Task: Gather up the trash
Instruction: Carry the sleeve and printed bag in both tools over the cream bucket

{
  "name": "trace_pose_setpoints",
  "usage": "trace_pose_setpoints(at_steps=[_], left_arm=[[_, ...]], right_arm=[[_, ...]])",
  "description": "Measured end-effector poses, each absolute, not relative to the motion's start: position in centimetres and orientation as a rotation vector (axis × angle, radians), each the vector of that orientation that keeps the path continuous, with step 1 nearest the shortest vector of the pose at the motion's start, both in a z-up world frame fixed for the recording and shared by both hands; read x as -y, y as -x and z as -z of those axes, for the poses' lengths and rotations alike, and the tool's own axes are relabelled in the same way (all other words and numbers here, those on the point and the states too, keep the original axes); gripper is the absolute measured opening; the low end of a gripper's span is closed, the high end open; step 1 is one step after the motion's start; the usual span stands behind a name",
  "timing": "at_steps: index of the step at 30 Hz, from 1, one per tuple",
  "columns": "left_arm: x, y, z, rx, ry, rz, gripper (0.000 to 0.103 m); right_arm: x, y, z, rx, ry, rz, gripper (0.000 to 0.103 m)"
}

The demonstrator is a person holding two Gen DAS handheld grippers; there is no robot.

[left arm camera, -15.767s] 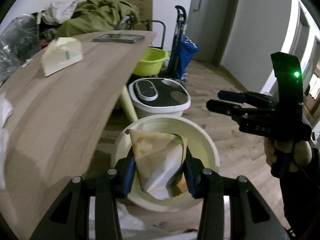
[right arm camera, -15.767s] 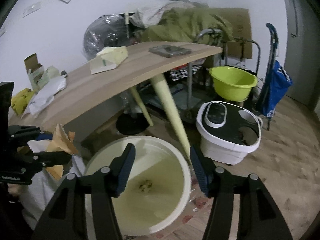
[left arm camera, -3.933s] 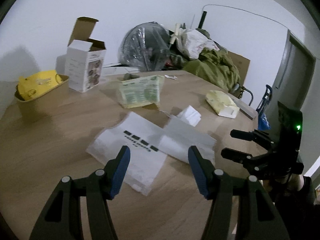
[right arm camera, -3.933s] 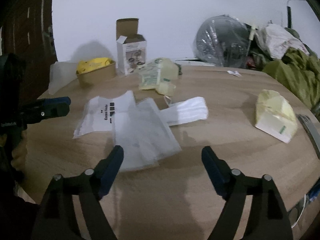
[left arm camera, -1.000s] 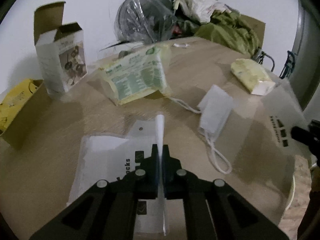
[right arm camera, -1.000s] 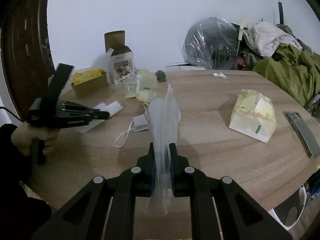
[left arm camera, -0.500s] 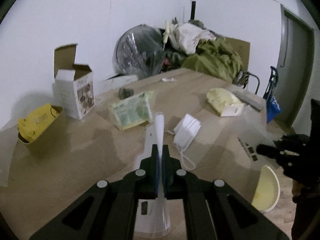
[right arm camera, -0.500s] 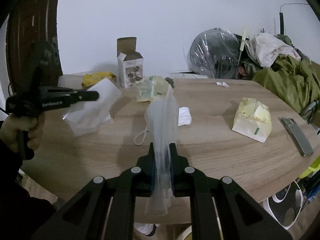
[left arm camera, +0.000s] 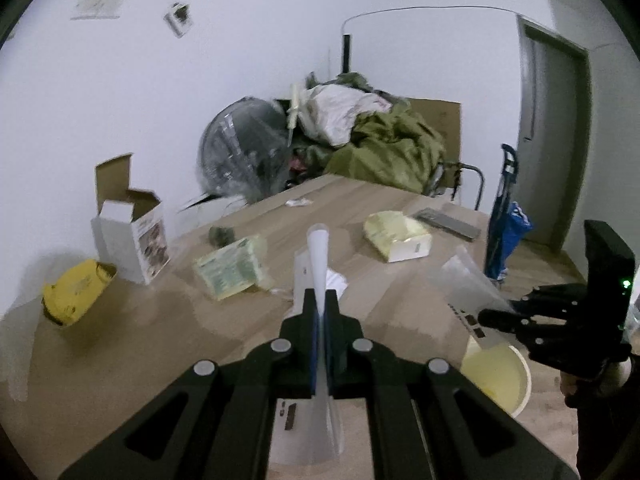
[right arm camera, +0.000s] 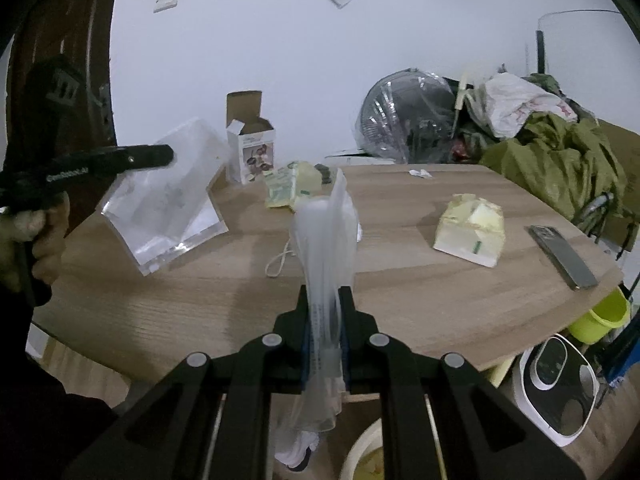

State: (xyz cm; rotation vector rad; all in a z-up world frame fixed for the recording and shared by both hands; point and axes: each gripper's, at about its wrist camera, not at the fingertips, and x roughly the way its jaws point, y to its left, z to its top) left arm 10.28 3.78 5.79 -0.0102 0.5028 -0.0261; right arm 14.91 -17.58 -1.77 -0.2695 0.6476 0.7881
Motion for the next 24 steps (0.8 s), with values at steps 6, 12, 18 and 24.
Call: trace_pose_setpoints(at_steps=[6, 12, 18, 24], left_arm=[[-1.6, -10.9, -6.0, -0.497, -0.003, 0.092, 0.002], [1.0, -11.7, -5.8, -0.504, -0.032, 0.170, 0.002], [3.7, -12.1, -5.9, -0.496, -0.073, 0.235, 0.002], [6.6, -12.8, -5.6, -0.502, -0.100, 0.315, 0.002]], right_arm=[[20.0, -14.0, 1.2, -0.641, 0.250, -0.737, 0.011], [22.6, -13.2, 1.1, -0.649, 0.226, -0.686, 0.011], [25.3, -12.5, 1.3, -0.660, 0.200, -0.624, 0.011], [27.8, -11.8, 2.3, -0.687, 0.170, -0.567, 0.011]])
